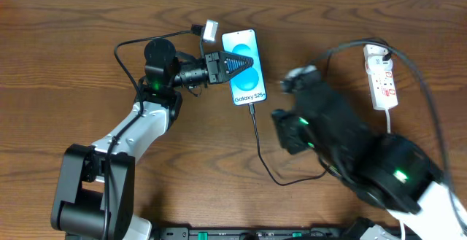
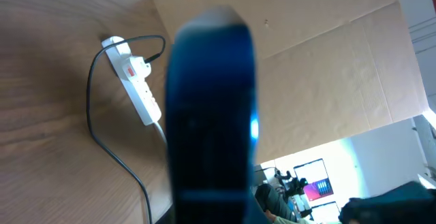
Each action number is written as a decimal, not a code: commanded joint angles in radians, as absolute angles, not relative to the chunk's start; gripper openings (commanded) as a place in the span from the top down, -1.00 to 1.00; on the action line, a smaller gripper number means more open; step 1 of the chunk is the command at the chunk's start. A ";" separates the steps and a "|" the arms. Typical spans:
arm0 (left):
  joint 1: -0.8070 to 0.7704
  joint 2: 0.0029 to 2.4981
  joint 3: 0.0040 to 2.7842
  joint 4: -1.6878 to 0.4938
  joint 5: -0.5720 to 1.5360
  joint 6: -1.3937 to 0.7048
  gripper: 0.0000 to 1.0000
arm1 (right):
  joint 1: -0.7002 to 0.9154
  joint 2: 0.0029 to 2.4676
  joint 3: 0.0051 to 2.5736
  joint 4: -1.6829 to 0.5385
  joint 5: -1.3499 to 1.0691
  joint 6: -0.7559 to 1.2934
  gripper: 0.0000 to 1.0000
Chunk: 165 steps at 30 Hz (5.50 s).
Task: Plug charger to phone and switch on socket
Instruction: 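Lower the phone toward the table with the left gripper, move right gripper to power strip, then lay the phone flat on the table and open the left gripper, then move the right gripper onto the orange switch beside the plug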
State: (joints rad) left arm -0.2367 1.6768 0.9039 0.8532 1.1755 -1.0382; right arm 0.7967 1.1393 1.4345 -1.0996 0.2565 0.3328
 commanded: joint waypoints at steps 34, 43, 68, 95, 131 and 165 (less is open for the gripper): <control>-0.506 2.244 1.864 -0.450 0.857 -0.374 0.85 | 0.791 0.915 1.453 -1.189 0.578 0.370 -0.99; -0.439 2.394 1.864 -0.447 0.975 -0.497 0.85 | 0.791 0.916 1.452 -1.189 0.591 0.370 -0.99; -0.456 2.397 1.821 -0.610 0.675 -0.547 0.44 | 0.791 1.002 1.451 -1.171 0.599 0.434 -0.99; -0.430 2.359 1.835 -0.791 0.299 -0.411 -0.53 | 0.791 1.061 1.451 -1.181 0.559 0.501 -0.99; -0.326 0.987 1.467 -1.350 -0.443 -0.443 -0.96 | -0.119 1.660 1.451 -1.097 0.278 0.612 0.98; -0.111 0.542 1.385 -1.537 -0.483 -0.443 -0.95 | -0.366 2.126 1.683 -0.850 -0.064 0.461 0.98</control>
State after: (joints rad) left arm -0.1474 0.6228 1.3838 -1.5364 -0.4618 -0.4305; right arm -0.3676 2.1269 1.6638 -0.8608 -0.0540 0.4652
